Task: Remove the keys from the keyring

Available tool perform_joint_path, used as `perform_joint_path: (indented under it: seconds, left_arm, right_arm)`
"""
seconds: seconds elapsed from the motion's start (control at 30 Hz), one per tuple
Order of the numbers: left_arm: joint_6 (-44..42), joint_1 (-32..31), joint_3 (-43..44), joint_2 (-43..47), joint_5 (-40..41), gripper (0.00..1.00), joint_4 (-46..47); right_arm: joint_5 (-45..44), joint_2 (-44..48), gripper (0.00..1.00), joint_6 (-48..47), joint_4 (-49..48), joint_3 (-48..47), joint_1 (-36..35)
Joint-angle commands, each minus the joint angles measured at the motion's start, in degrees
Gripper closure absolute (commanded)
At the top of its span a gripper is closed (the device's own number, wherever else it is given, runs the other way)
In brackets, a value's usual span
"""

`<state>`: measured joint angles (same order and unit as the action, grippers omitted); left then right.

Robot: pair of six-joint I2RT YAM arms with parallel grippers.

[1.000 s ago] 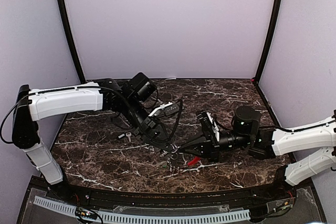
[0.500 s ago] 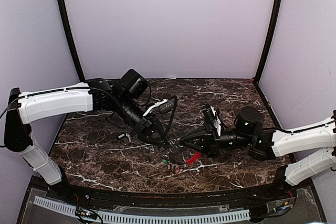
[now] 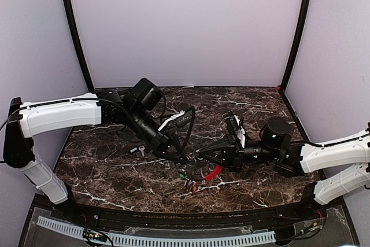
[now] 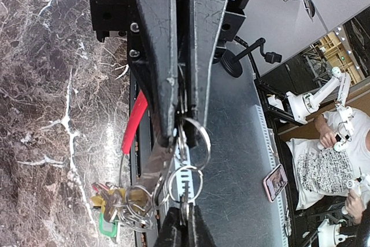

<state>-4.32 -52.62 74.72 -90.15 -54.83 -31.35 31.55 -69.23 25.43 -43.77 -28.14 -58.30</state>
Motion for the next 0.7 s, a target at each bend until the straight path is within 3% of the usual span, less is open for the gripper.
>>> perform_joint_path:
  seconds: [0.0, 0.67]
  left_arm:
    - [-0.6, 0.3, -1.1, 3.0, 1.8, 1.0, 1.2]
    - [0.8, 1.3, -2.2, 6.2, 5.3, 1.0, 4.5]
  right_arm:
    - [0.7, 1.5, 1.0, -0.1, -4.2, 0.7, 0.4]
    - [2.2, 3.5, 1.0, -7.1, 1.3, 1.5, 0.6]
